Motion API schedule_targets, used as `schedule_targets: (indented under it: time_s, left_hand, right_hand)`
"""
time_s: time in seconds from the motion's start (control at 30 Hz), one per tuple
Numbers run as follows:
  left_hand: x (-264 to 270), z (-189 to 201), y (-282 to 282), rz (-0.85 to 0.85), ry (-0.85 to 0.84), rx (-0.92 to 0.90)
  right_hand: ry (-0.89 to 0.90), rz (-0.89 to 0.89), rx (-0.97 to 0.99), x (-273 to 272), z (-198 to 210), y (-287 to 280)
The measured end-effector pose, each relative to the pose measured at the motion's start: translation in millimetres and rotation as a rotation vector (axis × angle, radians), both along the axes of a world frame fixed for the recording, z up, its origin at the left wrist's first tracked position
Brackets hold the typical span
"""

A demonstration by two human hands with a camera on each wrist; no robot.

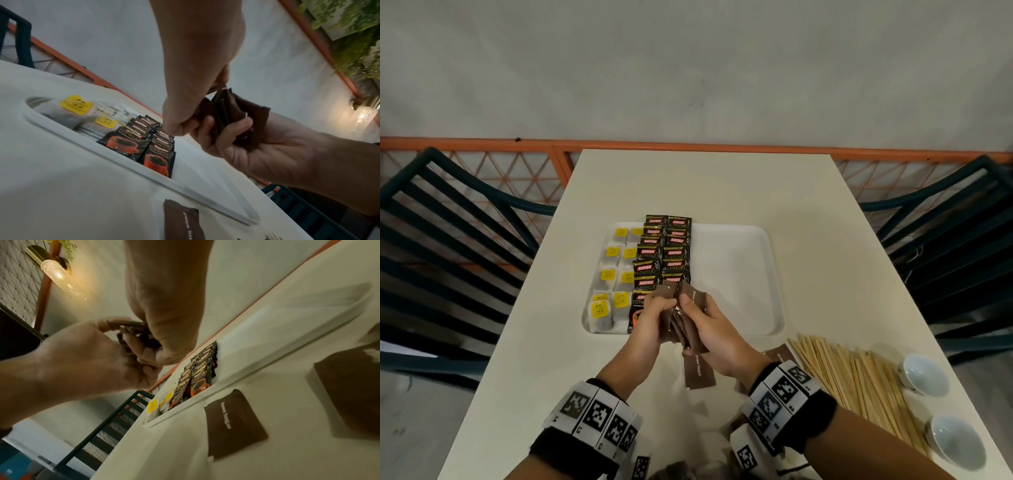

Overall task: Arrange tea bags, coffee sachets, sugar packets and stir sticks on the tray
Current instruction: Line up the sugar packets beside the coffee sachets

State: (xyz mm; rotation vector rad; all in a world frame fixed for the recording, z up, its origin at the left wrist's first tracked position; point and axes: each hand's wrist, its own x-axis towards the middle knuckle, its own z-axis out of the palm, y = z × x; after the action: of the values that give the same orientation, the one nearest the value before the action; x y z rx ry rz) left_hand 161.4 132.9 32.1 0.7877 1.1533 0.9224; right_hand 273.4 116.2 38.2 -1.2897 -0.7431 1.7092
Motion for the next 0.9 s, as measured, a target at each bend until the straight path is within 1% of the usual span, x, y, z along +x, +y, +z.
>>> schedule_targets:
  time_s: [0.1,0.2,0.3,0.4,0.5,0.53,0.6,0.67,0.73,0.77,0.83,0.9]
  left_hand:
    - [2.8,1.8,-0.1,0.007,0.009,-0.006]
    - [2.1,-1.2,-1.6,0.000,0.092,0.006]
    - [-1.2,-5.4,-6.7,-0.069,0.182,0.085]
    - [-1.4,-7.5,-10.0,-0.123,0.286,0.187]
    - [1.3,-1.9,-9.8,-0.140,0.305,0.262]
    - [2.7,2.3,-10.2,-0.137,0.260,0.249]
    - [2.8,8.8,-10.2,-0.136,0.113,0.178]
    - [-0.4,14.7,-11.9,-0.128,-0.073,0.106]
    - [-6.8,18.8,-12.7,-0.072,-0.251,0.046]
    - [-10.1,20.2,-12.6,-0.030,-0.313,0.013]
    - [-14.2,22.6,-12.9,0.027,-0.379,-0.064]
    - [-14.7,29.6,-14.5,0.053,-0.443,-0.140]
  right_hand:
    - [-0.049,-0.025,0.070,0.8,-6.9,-0.9]
    - [-0.178,-0.007,0.170,2.1,-11.4,-0.7]
    - [-0.281,0.049,0.233,0.2,-10.0,-1.6]
    - [-0.291,0.042,0.242,-3.3,-8.1,-3.5]
    - [-0.286,0.048,0.269,-4.6,-8.0,-5.6]
    - [-0.287,0.051,0.273,-4.2,-8.9,-5.6]
    - [-0.292,0.039,0.265,-3.9,-10.7,-4.8]
    - [-0.316,0.003,0.264,-4.3,-11.7,-3.0]
    - [-0.314,-0.037,0.291,-6.5,-8.5,-1.4]
    - [-0.311,-0.049,0.311,-8.3,-5.7,-0.7]
    - [-0.321,-0.049,0.380,-13.6,2.7,-0.3]
    - [-0.380,-0.027,0.467,-21.2,11.0,-1.5]
